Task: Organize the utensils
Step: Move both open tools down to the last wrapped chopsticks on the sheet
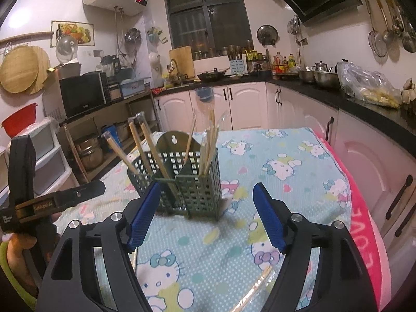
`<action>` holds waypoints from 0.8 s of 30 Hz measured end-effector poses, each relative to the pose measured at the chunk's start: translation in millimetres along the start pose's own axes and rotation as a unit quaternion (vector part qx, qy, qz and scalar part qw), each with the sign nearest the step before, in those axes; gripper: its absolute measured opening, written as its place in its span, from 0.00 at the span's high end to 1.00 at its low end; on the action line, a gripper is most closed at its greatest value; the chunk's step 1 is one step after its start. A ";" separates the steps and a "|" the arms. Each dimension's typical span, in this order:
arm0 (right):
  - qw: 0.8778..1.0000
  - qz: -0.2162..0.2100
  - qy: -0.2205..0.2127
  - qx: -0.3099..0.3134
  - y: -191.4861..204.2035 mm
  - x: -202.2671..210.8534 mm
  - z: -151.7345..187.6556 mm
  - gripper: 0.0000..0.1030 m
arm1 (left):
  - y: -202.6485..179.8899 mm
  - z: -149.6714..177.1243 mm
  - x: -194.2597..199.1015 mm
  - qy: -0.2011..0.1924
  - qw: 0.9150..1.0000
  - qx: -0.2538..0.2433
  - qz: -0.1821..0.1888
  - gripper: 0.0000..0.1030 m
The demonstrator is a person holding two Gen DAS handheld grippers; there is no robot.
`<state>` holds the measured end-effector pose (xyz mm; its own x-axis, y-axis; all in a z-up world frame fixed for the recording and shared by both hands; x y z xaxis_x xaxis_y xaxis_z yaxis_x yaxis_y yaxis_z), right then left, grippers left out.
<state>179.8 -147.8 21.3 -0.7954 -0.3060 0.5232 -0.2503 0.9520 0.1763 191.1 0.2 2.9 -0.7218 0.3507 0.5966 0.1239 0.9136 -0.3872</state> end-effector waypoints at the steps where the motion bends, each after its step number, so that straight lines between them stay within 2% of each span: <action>1: 1.000 -0.001 0.004 -0.001 -0.2 0.2 3.2 0.30 | 1.0 2.2 0.0 0.002 1.000 0.000 -0.002 0.11; 13: 0.998 -0.005 0.054 -0.005 -5.3 -4.6 41.7 0.26 | 9.9 28.9 -6.2 0.030 0.999 0.005 -0.015 0.11; 24: 0.996 -0.001 0.092 0.003 -12.3 -5.7 73.0 0.26 | 18.2 64.8 -22.9 0.083 0.996 0.000 -0.024 0.11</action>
<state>147.1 -157.1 -44.8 -0.6809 -0.3043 0.6662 -0.2555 0.9512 0.1733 165.8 -4.6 -63.4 -0.6049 0.3362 0.7218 0.0923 0.9300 -0.3558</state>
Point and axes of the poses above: each gripper's, at about its wrist camera, not at the fingertips, and x roughly against the way its jaws point, y to its left, z to its underside, the point moved 5 cm from there along -x, roughly the way its jaws point, and after that the axes turned 6 degrees about y, right-handed, at the moved point
